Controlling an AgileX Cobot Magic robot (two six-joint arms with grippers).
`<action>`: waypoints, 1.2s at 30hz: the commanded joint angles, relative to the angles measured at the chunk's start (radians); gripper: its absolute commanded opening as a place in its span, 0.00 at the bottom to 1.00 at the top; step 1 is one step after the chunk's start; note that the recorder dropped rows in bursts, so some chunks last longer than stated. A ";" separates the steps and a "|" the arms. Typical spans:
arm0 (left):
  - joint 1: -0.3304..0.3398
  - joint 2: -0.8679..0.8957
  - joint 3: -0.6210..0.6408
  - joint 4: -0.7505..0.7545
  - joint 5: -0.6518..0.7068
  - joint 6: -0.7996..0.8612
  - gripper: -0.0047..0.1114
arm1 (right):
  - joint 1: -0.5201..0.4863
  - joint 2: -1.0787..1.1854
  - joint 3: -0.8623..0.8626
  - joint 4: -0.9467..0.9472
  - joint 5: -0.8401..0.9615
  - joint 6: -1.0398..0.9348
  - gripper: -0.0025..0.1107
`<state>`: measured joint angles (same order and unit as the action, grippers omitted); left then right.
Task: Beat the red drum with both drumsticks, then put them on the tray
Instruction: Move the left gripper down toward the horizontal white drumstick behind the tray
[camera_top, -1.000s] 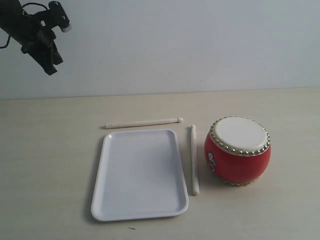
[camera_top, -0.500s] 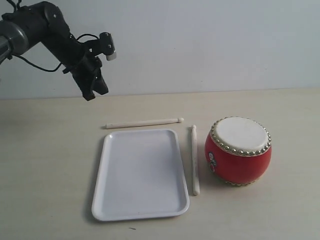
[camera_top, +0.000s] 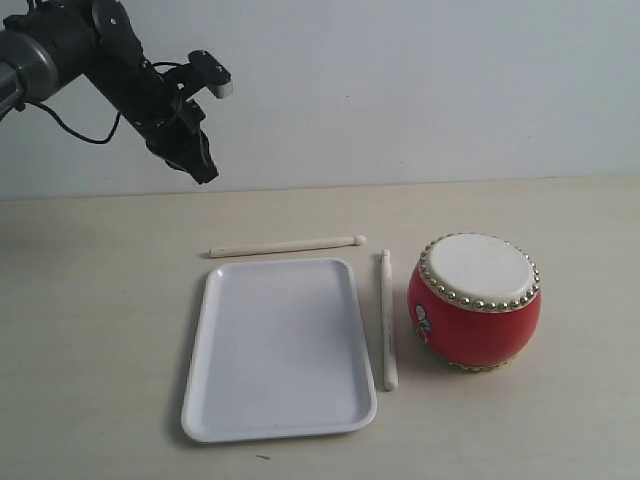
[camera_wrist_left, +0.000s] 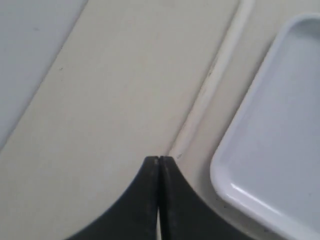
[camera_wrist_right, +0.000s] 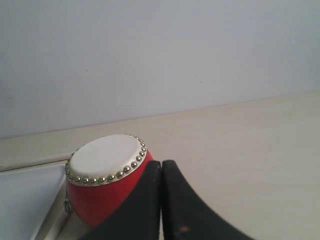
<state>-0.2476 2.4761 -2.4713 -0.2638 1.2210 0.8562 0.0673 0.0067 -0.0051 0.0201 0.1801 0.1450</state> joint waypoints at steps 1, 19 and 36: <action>-0.001 -0.013 -0.007 -0.016 0.000 -0.195 0.04 | -0.006 -0.007 0.005 0.004 -0.003 -0.004 0.02; -0.003 0.053 -0.007 0.044 -0.030 0.308 0.04 | -0.006 -0.007 0.005 0.004 -0.003 -0.004 0.02; -0.089 0.137 -0.007 0.143 -0.111 0.422 0.04 | -0.006 -0.007 0.005 0.004 -0.003 -0.004 0.02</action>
<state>-0.3113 2.6143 -2.4736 -0.1643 1.1361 1.2749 0.0673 0.0067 -0.0051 0.0238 0.1801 0.1450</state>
